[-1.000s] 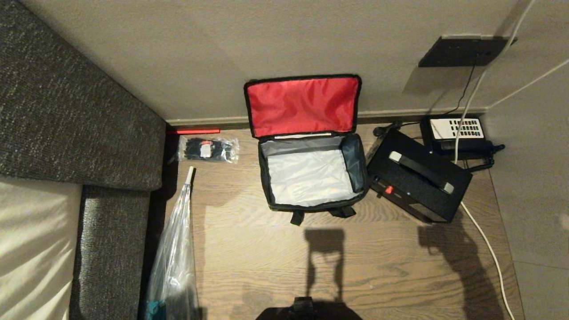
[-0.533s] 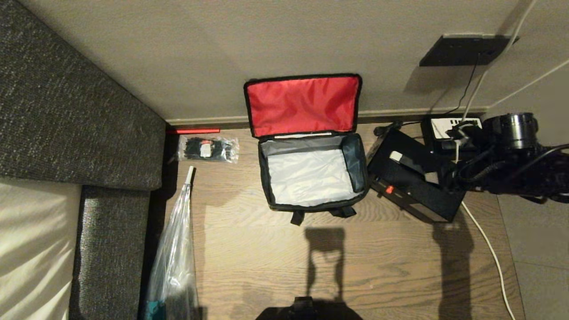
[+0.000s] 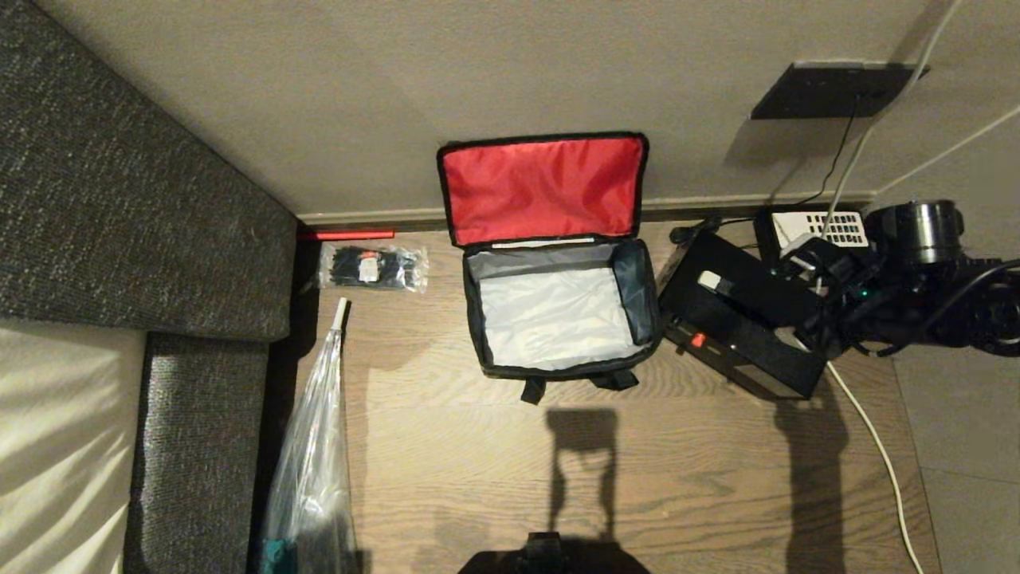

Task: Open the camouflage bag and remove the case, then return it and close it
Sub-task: Grip the handle again

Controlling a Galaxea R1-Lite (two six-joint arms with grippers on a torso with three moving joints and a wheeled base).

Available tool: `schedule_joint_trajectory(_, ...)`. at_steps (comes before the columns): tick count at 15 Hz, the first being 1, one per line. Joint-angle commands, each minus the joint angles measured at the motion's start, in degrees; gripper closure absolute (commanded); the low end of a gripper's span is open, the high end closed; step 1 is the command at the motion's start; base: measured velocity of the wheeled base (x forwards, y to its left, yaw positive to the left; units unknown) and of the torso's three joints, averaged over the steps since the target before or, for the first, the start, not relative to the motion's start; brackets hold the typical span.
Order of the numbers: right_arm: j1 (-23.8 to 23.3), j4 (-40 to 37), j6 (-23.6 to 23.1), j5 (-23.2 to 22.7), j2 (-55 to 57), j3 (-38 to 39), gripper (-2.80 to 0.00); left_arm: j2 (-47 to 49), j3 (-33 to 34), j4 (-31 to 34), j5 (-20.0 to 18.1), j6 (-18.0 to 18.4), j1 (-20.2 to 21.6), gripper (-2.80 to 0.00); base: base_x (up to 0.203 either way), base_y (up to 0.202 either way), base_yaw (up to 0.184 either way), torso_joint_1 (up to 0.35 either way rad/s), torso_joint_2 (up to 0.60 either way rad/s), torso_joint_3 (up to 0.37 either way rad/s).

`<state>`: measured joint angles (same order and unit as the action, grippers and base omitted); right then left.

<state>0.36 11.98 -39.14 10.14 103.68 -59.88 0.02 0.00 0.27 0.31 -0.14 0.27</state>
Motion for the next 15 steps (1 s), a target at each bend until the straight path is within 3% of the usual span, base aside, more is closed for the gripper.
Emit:
schedule_joint_trajectory(1, -1.0, 0.2, -10.1, 13.2, 3.4, -0.2, -2.80, 0.0, 0.2, 0.0, 0.0, 0.0, 0.1, 0.00, 0.000, 0.000, 0.000, 0.000, 0.00, 0.000)
schedule_joint_trajectory(3, 1.1, 8.9, -10.2, 20.1, 8.0, 0.6, -2.80, 0.0, 0.2, 0.0, 0.0, 0.0, 0.1, 0.00, 0.000, 0.000, 0.000, 0.000, 0.00, 0.000)
schedule_joint_trajectory(6, 4.4, 28.3, -10.6, 22.7, 12.9, 2.0, -2.80, -0.1, 0.2, 0.0, 0.0, 0.0, 0.0, 0.00, 0.000, 0.000, 0.000, 0.000, 0.00, 0.000)
schedule_joint_trajectory(10, 7.3, 44.4, -12.7, 23.6, 14.6, 4.1, -2.80, -0.1, 0.2, 0.0, 0.0, 0.0, 0.1, 0.00, 0.000, 0.000, 0.000, 0.000, 0.00, 0.000)
schedule_joint_trajectory(12, 7.3, 50.3, -16.4, 23.8, 14.8, 7.1, -2.80, -0.1, 0.2, 0.0, 0.0, 0.0, 0.1, 0.00, 0.000, 0.000, 0.000, 0.000, 0.00, 0.000)
schedule_joint_trajectory(15, 7.3, 50.8, -16.9, 23.7, 15.0, 8.8, -2.80, -0.1, 0.2, 0.0, 0.0, 0.0, 0.0, 0.00, 0.000, 0.000, 0.000, 0.000, 0.00, 0.000)
